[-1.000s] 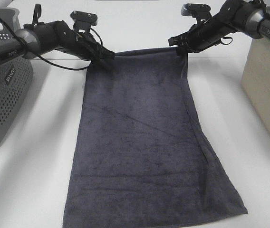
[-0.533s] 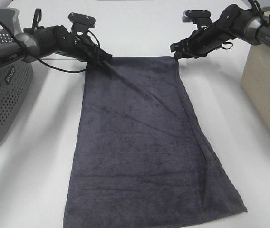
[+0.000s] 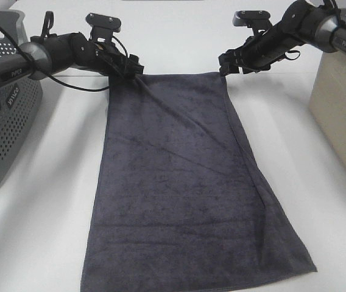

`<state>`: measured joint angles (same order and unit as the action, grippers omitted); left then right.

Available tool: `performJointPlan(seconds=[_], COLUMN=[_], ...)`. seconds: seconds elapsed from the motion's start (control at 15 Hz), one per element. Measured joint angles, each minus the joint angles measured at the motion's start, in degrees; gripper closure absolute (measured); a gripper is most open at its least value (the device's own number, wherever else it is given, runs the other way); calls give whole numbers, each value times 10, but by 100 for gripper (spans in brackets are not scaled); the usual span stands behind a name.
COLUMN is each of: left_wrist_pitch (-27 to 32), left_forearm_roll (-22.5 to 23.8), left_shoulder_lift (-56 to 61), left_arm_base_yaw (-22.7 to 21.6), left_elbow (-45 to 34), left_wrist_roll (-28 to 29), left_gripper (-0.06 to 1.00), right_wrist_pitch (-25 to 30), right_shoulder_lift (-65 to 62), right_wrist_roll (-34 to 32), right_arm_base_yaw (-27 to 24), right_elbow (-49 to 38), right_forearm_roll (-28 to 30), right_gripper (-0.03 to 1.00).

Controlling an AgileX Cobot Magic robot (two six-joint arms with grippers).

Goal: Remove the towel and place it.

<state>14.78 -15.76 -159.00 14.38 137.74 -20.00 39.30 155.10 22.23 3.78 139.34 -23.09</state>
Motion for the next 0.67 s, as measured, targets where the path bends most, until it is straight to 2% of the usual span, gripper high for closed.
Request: performJointPlan(seconds=[0.13,0.2,0.27,0.67], left_wrist_pitch=[20,62,73,109], left_forearm_roll=[0,0,0,-1], left_shoulder_lift=[21,53,65,72], left_arm_base_yaw=[0,0,-2,-3], left_elbow=[0,0,1,3], left_wrist_roll=[0,0,0,17], left_gripper=[19,19,19,19], right_wrist_pitch=[61,120,142,204], right_shoulder_lift=[-30,-58,-72,-104], right_wrist_roll=[0,0,0,0], right_arm_base_yaw=[0,0,0,0], right_elbow=[0,0,0,0], right_forearm_roll=[15,18,18,21], right_gripper=[30,30,30,30])
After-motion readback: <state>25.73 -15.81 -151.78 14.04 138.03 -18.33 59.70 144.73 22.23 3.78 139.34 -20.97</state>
